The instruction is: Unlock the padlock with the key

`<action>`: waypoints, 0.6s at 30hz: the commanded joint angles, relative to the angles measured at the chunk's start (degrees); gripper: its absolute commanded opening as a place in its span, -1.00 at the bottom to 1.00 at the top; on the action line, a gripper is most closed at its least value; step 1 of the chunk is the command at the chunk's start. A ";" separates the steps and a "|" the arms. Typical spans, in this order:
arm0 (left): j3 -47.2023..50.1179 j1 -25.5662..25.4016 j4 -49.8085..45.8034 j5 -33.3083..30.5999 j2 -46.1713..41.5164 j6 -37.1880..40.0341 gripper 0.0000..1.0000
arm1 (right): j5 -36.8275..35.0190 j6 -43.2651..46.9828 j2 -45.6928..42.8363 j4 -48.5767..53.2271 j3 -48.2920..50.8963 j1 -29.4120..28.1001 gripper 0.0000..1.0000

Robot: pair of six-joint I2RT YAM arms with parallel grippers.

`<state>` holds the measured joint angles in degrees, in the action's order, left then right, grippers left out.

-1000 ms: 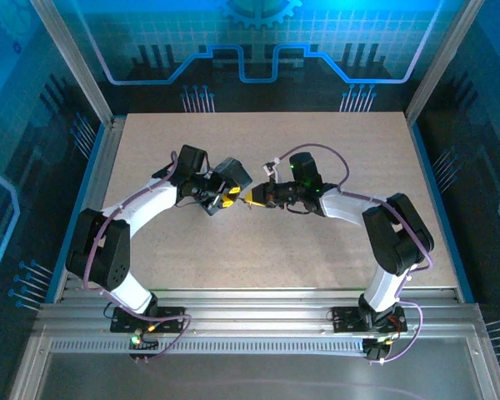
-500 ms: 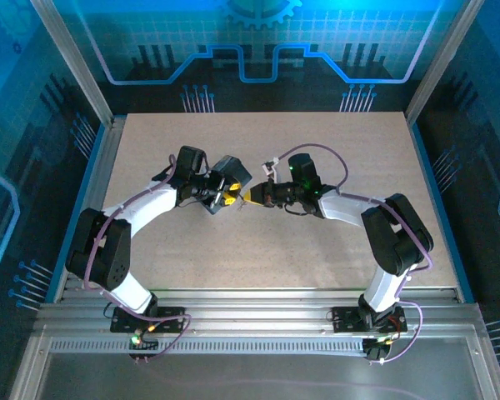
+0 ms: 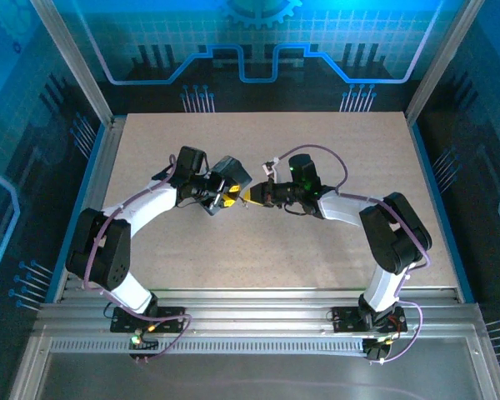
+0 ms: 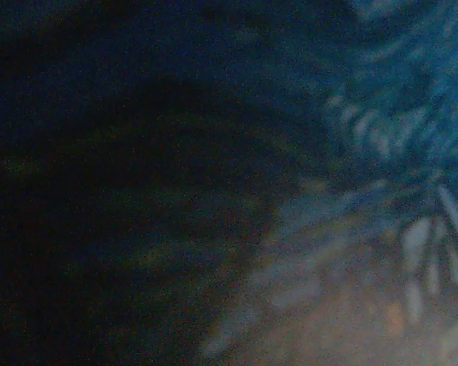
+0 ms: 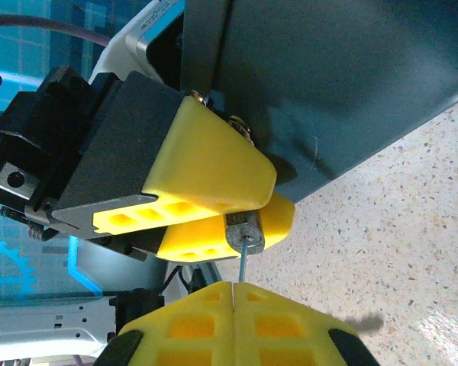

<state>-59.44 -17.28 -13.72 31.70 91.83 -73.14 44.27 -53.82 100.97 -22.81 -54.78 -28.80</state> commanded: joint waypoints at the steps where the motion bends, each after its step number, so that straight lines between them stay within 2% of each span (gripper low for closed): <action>1: -1.26 -0.26 -4.02 2.78 0.19 1.60 -0.58 | 0.99 -0.46 1.40 -4.65 0.45 0.11 -1.00; 5: -1.51 0.13 -5.00 1.22 0.10 1.71 -0.53 | 1.77 -1.29 1.52 -5.17 1.39 -0.03 -1.00; 18: -4.37 0.76 -7.52 -10.43 3.97 0.84 -0.43 | 2.85 -2.23 1.98 -5.86 6.12 -1.17 -1.00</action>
<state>-61.69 -17.04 -19.27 24.38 94.17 -72.27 45.63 -55.40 102.02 -26.57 -50.35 -29.17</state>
